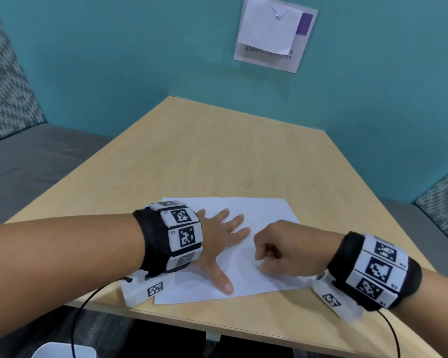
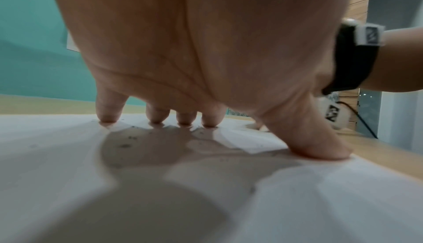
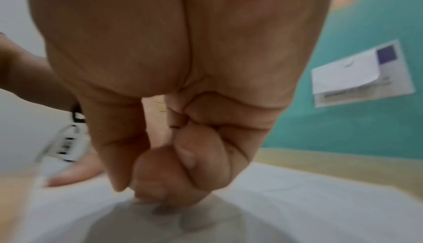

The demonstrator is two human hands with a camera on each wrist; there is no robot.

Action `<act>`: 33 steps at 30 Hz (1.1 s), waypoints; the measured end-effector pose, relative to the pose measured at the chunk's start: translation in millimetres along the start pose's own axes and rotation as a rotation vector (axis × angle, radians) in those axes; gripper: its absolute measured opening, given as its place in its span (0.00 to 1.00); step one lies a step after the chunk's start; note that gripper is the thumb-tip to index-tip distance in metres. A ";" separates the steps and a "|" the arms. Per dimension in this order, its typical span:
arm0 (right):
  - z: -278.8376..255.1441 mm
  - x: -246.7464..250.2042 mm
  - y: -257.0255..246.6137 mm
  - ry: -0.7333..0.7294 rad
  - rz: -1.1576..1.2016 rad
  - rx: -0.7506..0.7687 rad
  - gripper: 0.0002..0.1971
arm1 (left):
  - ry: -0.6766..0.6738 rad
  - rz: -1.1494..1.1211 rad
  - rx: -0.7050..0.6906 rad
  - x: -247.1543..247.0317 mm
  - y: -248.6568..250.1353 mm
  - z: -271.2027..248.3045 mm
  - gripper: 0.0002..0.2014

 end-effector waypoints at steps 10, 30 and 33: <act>0.4 1.0 6.1 0.008 0.040 -0.025 0.07 | 0.004 -0.001 -0.098 15.1 16.1 12.6 0.52; -15.2 -12.6 -12.1 0.001 0.053 0.052 0.07 | -0.011 0.008 -0.065 9.7 12.3 17.5 0.60; -16.8 -15.3 -16.8 -0.023 0.049 0.072 0.07 | -0.013 0.015 -0.063 10.5 13.2 17.3 0.60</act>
Point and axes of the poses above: each hand's wrist, its own z-axis towards the middle knuckle, its own x-axis out of the back of the hand, y = z × x, the point moved 4 cm from there along z, towards the middle knuckle, and after that the axes turned 1 degree about y, right-handed, at the moved point
